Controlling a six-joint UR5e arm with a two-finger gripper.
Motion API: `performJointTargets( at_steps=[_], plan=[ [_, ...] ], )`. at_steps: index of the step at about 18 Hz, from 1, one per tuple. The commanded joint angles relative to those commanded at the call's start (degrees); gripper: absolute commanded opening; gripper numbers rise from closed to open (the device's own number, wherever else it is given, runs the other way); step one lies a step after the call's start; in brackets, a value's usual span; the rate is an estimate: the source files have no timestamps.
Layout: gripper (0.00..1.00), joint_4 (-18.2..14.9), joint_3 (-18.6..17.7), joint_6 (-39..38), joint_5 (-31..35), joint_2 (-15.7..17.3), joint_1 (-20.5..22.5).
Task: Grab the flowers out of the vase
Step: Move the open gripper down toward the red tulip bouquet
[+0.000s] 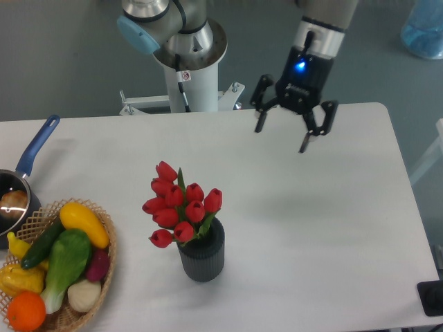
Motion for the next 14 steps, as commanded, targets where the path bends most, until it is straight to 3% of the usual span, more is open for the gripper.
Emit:
performJointTargets(
  at_steps=[8, 11, 14],
  plan=[
    [1.00, 2.4, 0.2, -0.2, -1.1, -2.1, -2.5],
    [1.00, 4.0, 0.7, 2.1, -1.2, -6.0, -3.7],
    [1.00, 4.1, 3.6, 2.6, -1.8, -9.0, -5.2]
  ],
)
